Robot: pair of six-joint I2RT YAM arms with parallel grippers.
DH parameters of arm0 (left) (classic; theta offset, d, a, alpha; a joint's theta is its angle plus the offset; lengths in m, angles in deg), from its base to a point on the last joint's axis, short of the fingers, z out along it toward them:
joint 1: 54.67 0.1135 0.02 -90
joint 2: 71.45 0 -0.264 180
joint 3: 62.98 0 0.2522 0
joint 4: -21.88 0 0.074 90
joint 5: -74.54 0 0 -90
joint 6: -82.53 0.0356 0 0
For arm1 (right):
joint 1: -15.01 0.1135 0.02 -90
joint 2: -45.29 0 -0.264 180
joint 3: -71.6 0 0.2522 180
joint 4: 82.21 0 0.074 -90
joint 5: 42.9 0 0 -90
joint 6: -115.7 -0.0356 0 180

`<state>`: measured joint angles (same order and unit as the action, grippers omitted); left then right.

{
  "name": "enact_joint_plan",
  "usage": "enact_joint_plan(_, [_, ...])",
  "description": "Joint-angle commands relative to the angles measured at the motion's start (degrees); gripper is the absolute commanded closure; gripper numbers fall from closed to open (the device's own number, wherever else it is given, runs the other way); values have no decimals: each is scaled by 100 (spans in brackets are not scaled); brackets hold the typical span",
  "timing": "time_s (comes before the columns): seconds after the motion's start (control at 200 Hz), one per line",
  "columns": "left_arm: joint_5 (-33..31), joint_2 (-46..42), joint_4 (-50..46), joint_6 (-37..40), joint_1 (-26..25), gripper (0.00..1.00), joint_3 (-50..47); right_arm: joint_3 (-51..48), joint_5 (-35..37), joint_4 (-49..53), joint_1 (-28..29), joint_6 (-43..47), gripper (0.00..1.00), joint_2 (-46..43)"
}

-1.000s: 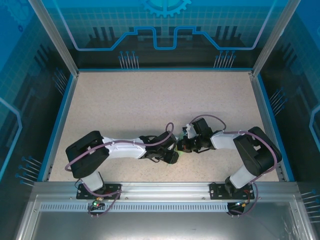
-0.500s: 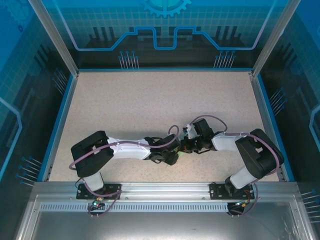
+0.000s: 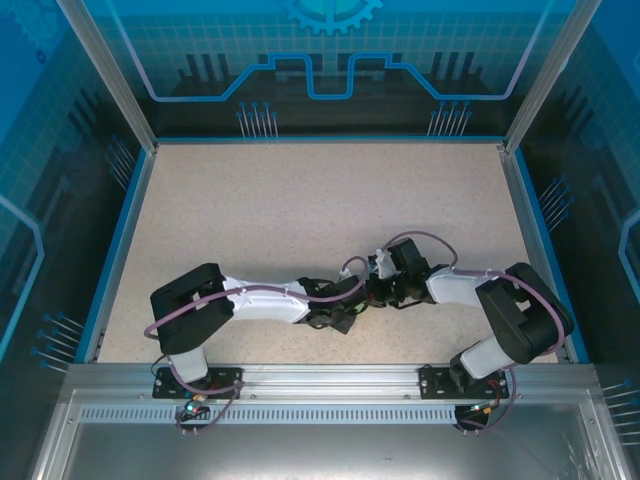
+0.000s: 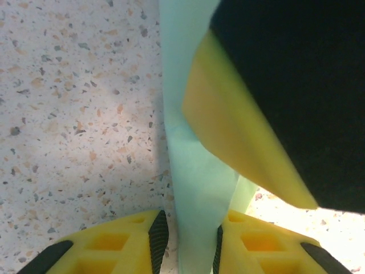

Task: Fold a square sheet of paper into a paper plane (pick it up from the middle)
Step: Fold the wing for the fifth time at the center of the table.

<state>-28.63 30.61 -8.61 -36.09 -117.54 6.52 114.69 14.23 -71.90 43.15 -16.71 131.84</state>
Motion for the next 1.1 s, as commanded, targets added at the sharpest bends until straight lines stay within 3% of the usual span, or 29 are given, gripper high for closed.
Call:
enact_joint_plan(0.0, [-352,490,-198,-101,65,71,-360,-181,7,334,56,-114,100,-175])
enact_joint_plan(0.485, [-253,473,-140,85,-15,70,-249,-486,301,569,86,-245,100,-578])
enact_joint_plan(1.09, [339,-777,441,-67,-94,54,-550,-919,598,180,148,-403,100,-726])
